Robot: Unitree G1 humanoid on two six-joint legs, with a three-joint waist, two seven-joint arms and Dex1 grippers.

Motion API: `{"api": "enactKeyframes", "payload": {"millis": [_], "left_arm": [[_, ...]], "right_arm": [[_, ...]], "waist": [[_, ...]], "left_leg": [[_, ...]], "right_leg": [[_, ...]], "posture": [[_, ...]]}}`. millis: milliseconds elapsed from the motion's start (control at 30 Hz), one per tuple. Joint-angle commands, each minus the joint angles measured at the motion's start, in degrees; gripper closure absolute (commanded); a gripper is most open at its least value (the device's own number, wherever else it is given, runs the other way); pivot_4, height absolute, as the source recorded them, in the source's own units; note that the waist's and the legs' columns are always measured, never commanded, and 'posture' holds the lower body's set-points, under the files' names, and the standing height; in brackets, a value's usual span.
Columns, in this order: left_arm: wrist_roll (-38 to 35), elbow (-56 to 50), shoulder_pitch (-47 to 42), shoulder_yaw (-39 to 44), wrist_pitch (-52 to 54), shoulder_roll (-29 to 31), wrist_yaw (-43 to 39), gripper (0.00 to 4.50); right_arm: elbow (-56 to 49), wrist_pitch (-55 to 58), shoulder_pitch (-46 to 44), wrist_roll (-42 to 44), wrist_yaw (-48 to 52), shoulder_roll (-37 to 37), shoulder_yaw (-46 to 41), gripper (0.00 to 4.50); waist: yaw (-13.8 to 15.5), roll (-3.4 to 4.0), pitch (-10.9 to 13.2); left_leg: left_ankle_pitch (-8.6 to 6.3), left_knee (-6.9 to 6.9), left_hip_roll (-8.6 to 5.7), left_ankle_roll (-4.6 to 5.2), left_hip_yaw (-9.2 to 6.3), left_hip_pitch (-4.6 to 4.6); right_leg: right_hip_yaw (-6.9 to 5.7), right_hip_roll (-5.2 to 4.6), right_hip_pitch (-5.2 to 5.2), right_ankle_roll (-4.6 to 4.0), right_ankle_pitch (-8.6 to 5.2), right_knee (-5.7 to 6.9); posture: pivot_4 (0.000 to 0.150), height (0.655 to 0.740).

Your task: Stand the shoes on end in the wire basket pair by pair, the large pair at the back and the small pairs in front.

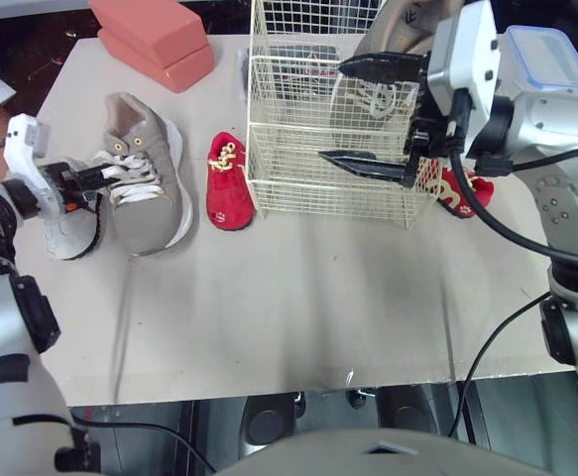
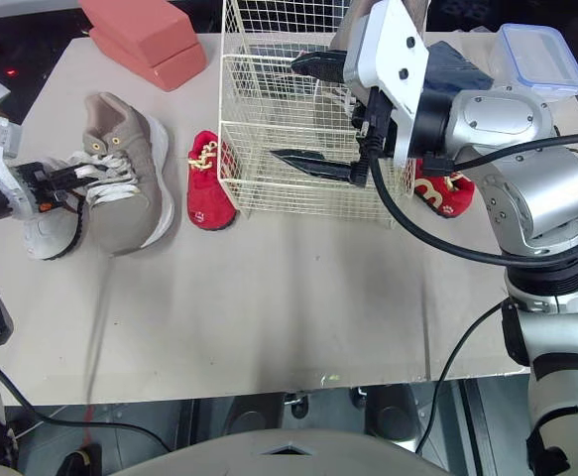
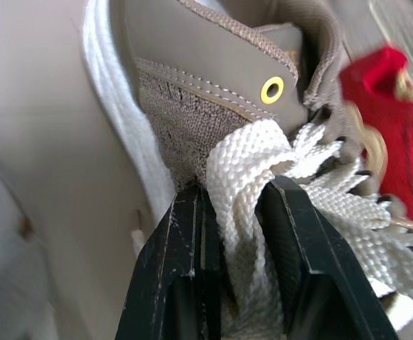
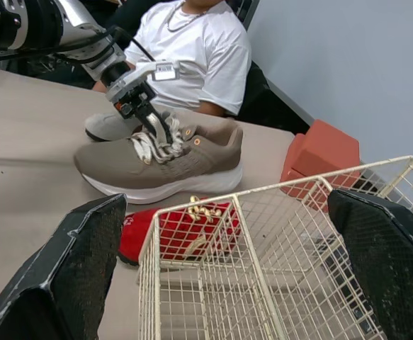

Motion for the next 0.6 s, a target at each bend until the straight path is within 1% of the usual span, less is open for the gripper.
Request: {"api": "enactKeyframes", "payload": {"millis": [33,67,133,200,267,333,433,533,600], "left_arm": [[-4.6,-3.0,-0.5,6.3,-4.1,2.2,1.1,3.91],[-5.9,-3.6,-0.5,8.0,-5.2,2.6,0.1,3.91],[-9.2,-5.3,-1.0,11.6,-7.0,3.6,-4.2,3.91],[-10.8,-7.1,-1.5,13.6,-10.0,3.9,-6.9,3.91],[-12.6,-9.1,-3.9,15.1,-11.7,2.9,-7.1,3.91],[-14.0,-10.9,-6.3,16.2,-13.9,1.2,-6.9,3.91],[-15.8,-15.3,-11.2,16.7,-20.5,-3.9,-5.4,3.91],[-14.6,-18.0,-16.4,15.2,-27.6,-9.7,-0.9,3.91],[-13.3,-19.1,-19.0,13.5,-31.0,-13.0,1.0,3.91]], "right_arm": [[-0.6,-1.3,-0.7,0.1,0.0,-0.2,-2.2,0.00],[-0.5,-1.3,-0.7,0.2,0.0,-0.2,-2.3,0.00],[-0.3,-1.3,-0.6,0.4,-0.3,0.1,-2.7,0.00],[-0.1,-1.2,-0.7,0.7,-0.6,0.3,-3.2,0.00],[0.6,-1.3,-1.2,0.7,-1.1,0.7,-3.9,0.00],[1.4,-1.3,-1.9,0.6,-1.8,1.1,-4.6,0.00],[3.0,-1.1,-3.3,0.5,-3.1,1.2,-6.0,0.00],[3.7,-0.7,-4.0,0.1,-3.9,0.6,-6.9,0.00],[4.0,-0.6,-4.2,-0.1,-4.4,0.4,-7.3,0.00]], "waist": [[0.0,-0.03,0.0],[0.0,-0.03,0.0],[0.0,-0.11,0.0],[0.0,-0.23,0.0],[0.1,-0.27,0.0],[0.4,-0.29,0.0],[0.5,-0.29,0.0],[0.8,-0.29,0.0],[0.5,-0.31,0.0]], "left_leg": [[0.00,0.00,-0.01,0.00,0.01,-0.01],[0.00,0.00,-0.01,0.00,0.01,-0.01],[0.00,-0.01,-0.01,0.00,0.00,-0.02],[0.00,0.00,-0.01,0.00,0.00,-0.10],[0.00,0.07,-0.03,0.00,0.02,-0.30],[0.00,0.10,-0.06,0.00,0.06,-0.31],[0.00,0.40,-0.05,0.00,0.03,-0.67],[0.00,0.71,-0.09,0.00,-0.14,-0.92],[0.00,0.79,-0.16,0.01,-0.12,-0.92]], "right_leg": [[0.00,-0.02,0.00,0.00,0.00,-0.01],[0.00,-0.03,0.00,0.00,0.00,-0.01],[-0.01,-0.03,0.00,0.00,0.00,-0.02],[-0.03,-0.02,-0.09,0.00,0.01,0.00],[0.00,-0.03,-0.33,-0.01,0.01,0.10],[-0.01,-0.04,-0.33,-0.01,0.01,0.14],[-0.26,-0.08,-0.42,-0.01,0.01,0.21],[-0.44,-0.11,-0.46,-0.01,0.01,0.32],[-0.42,-0.12,-0.46,-0.01,0.01,0.43]], "posture": [[0.150,0.6860],[0.150,0.6860],[0.150,0.6860],[0.150,0.6860],[0.150,0.6860],[0.150,0.6860],[0.150,0.6860],[0.150,0.6860],[0.150,0.6860]]}}
